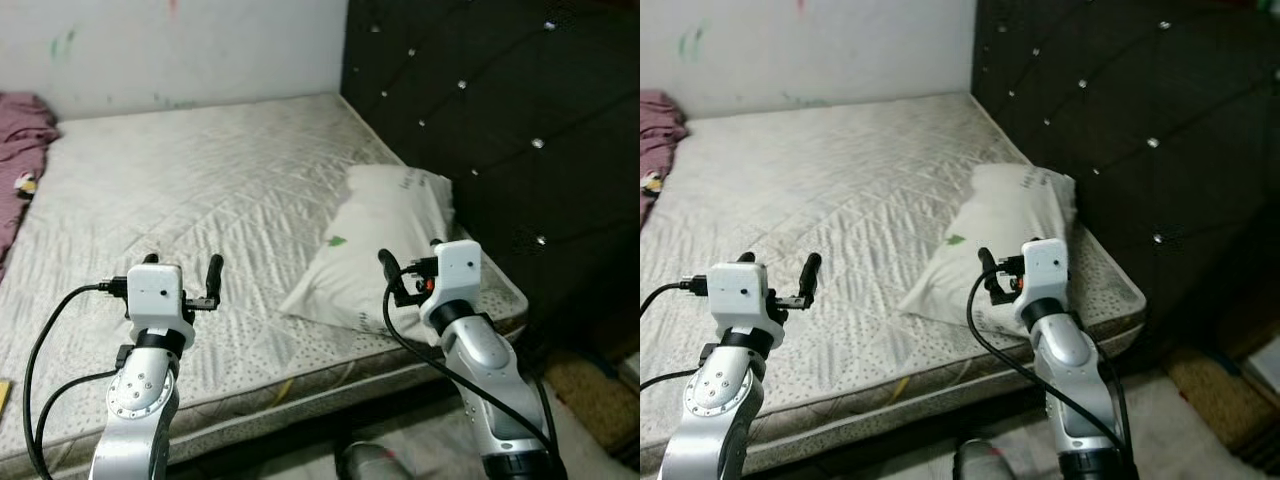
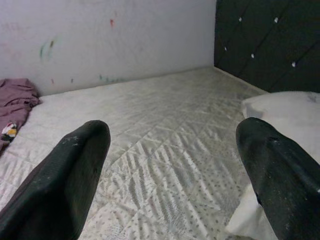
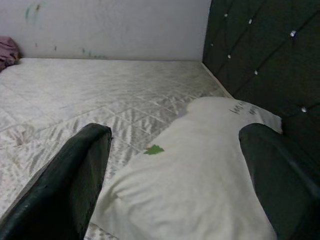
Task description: Clean up the room
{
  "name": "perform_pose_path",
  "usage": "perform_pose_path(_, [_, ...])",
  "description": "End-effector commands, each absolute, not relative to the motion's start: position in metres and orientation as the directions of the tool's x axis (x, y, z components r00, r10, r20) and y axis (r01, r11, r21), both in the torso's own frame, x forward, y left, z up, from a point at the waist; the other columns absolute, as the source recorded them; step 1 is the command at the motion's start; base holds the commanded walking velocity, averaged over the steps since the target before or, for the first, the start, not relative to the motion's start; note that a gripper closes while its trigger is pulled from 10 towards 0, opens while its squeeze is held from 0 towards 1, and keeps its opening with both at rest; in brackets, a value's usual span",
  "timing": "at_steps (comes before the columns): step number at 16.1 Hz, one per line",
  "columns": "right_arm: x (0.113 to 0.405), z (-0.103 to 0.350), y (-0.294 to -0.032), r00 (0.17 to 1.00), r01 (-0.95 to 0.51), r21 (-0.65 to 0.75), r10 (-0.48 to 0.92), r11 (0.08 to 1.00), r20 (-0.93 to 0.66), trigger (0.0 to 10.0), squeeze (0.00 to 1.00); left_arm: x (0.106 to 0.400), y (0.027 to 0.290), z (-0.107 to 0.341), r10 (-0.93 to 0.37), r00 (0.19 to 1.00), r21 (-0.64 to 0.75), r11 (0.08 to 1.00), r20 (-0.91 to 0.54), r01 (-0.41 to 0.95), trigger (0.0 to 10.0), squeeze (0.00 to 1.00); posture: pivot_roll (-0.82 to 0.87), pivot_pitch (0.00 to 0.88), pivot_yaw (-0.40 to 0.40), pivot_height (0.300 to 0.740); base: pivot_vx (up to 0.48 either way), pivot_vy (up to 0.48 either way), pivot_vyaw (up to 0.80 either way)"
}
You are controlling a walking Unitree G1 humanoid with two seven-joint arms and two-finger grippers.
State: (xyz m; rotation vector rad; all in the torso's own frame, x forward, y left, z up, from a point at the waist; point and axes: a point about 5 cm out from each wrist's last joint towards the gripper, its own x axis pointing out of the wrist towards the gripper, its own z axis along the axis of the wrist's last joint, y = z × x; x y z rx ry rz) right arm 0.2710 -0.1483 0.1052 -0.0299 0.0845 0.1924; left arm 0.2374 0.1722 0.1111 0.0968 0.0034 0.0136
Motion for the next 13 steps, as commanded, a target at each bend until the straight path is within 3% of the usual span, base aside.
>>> perform_pose_path(1, [0.2743, 0.1075, -0.1470, 0.977, -0.201, -0.031, 0.198, 0.979, -0.079, 10.0, 0.00, 0.2383, 0.1692, 0.1102, 0.002, 1.000, 0.101, 0.995, -0.002, -0.001, 10.0, 0.00, -0.08, 0.000, 0.003, 0.740, 0.000, 0.000, 0.00])
perform_pose_path(13, [0.2782, 0.1097, -0.1467, 0.973, -0.221, -0.041, 0.218, 0.974, -0.069, 10.0, 0.00, 0.2422, 0.1681, 0.1136, 0.015, 1.000, 0.083, 0.996, 0.015, -0.016, 10.0, 0.00, -0.09, 0.000, -0.007, 0.740, 0.000, 0.000, 0.00])
